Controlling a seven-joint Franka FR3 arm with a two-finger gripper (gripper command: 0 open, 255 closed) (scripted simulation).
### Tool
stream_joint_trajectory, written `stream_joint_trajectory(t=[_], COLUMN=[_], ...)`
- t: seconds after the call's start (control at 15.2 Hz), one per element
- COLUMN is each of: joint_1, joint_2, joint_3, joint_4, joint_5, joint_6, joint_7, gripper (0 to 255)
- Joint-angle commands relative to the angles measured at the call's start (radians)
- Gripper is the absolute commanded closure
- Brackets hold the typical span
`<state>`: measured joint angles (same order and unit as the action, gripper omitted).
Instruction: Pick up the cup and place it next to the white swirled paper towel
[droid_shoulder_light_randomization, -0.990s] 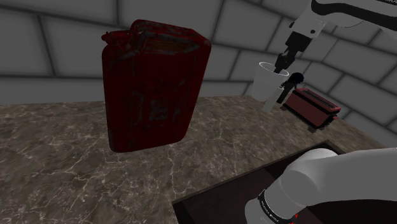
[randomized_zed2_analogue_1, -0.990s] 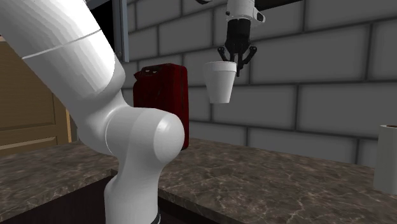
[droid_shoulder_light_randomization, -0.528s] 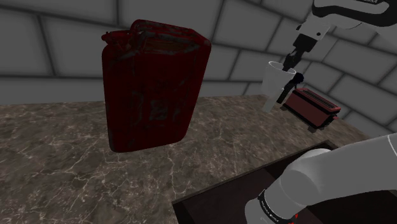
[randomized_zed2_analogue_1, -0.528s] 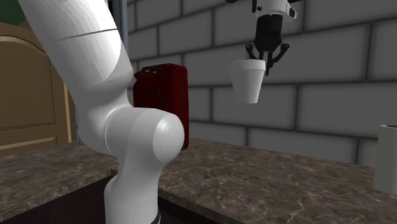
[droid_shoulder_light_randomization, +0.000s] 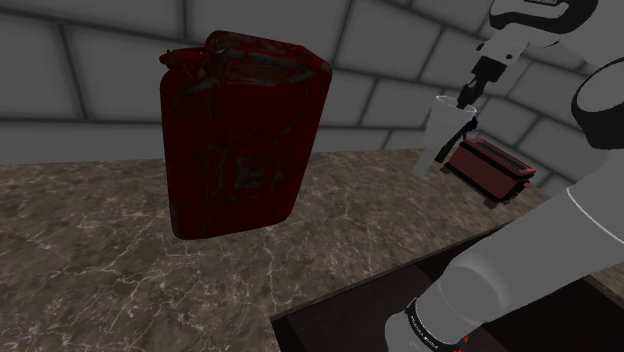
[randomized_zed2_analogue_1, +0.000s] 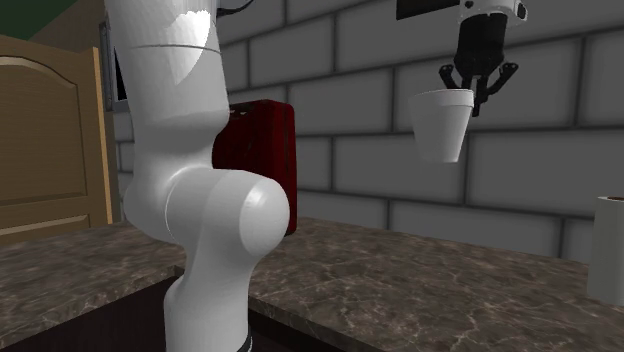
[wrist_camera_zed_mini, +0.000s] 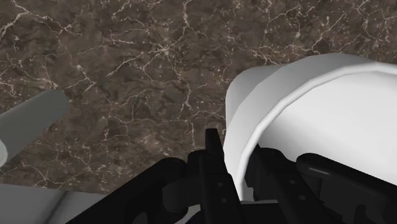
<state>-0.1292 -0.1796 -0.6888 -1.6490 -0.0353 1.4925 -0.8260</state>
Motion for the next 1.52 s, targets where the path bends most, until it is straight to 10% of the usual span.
stream_joint_trajectory(t=[0.0, 0.33, 0.73, 1.45], joint_1=[-0.014, -0.137, -0.479, -0.325], joint_2=[0.085, 0.364, 0.715, 0.608], joint_3=[-0.057, -0.163, -0.129, -0.158], joint_4=[0.072, 0.323, 0.787, 0.45], joint_5=[0.047, 0.245, 0.504, 0.418], joint_6=[-0.007, -0.079, -0.267, -0.041], joint_7=[-0.077, -0.274, -0.396, -0.415], gripper=[255, 255, 255, 255])
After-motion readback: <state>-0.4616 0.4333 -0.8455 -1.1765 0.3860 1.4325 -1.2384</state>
